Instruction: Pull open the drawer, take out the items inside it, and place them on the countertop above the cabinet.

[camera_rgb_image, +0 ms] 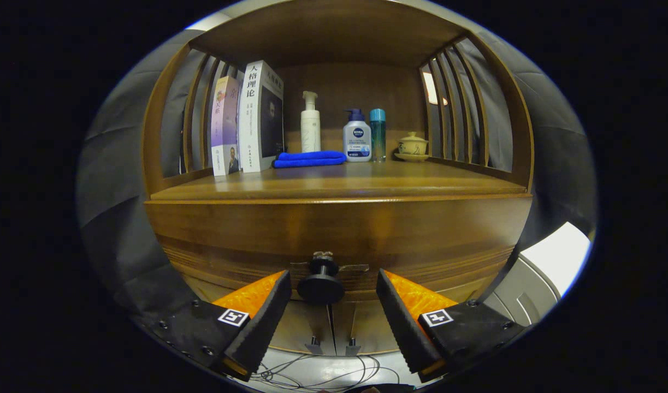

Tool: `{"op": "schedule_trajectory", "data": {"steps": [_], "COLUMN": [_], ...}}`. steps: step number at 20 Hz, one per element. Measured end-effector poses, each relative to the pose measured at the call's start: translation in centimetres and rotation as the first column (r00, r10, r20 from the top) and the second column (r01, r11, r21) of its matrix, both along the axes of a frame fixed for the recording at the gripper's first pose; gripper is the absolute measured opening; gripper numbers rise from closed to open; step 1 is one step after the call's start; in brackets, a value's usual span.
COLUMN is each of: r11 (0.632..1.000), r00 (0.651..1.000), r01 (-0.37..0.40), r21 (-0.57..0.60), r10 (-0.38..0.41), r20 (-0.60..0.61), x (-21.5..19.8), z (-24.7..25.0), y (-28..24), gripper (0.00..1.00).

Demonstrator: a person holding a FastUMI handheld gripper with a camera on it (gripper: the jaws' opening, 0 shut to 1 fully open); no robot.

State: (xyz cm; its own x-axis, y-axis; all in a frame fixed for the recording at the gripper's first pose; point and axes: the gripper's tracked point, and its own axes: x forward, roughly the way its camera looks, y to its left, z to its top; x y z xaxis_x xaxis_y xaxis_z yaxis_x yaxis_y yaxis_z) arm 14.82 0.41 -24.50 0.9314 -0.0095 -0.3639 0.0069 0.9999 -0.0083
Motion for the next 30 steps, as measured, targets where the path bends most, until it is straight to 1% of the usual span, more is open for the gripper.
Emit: {"op": "schedule_trajectory", "data": {"steps": [3, 6, 8, 9, 11, 12, 13, 14, 19, 22, 30], "r11": [1.000, 1.000, 1.000, 0.999, 0.999, 1.000, 1.000, 1.000, 1.000, 0.999, 0.999], "r00": [1.000, 1.000, 1.000, 1.000, 1.000, 1.000, 1.000, 1.000, 1.000, 1.000, 0.999], "r01": [-0.004, -0.018, -0.010, -0.017, -0.015, -0.017, -0.021, -0.024, -0.021, -0.018, -0.030], "r21": [-0.006, -0.022, -0.016, -0.027, -0.029, -0.025, -0.013, -0.010, -0.019, -0.026, -0.040], "r10": [0.004, 0.018, 0.010, 0.017, 0.014, 0.017, 0.021, 0.024, 0.021, 0.019, 0.032], "r20": [0.010, 0.008, -0.003, -0.009, -0.008, 0.003, 0.003, 0.006, 0.008, 0.012, 0.044], "x": [0.3, 0.5, 0.5, 0.6, 0.5, 0.1, 0.8, 0.4, 0.5, -0.3, -4.3], "z": [0.1, -0.2, -0.2, -0.3, -0.2, 0.1, -0.3, -0.1, -0.3, -0.2, -0.1], "y": [0.3, 0.6, 1.0, 1.0, 0.9, 0.9, 0.9, 0.8, 0.8, 0.8, 0.5], "gripper": [0.99, 0.68, 0.48, 0.48, 0.42, 0.31, 0.31, 0.25, 0.25, 0.25, 0.25]}}
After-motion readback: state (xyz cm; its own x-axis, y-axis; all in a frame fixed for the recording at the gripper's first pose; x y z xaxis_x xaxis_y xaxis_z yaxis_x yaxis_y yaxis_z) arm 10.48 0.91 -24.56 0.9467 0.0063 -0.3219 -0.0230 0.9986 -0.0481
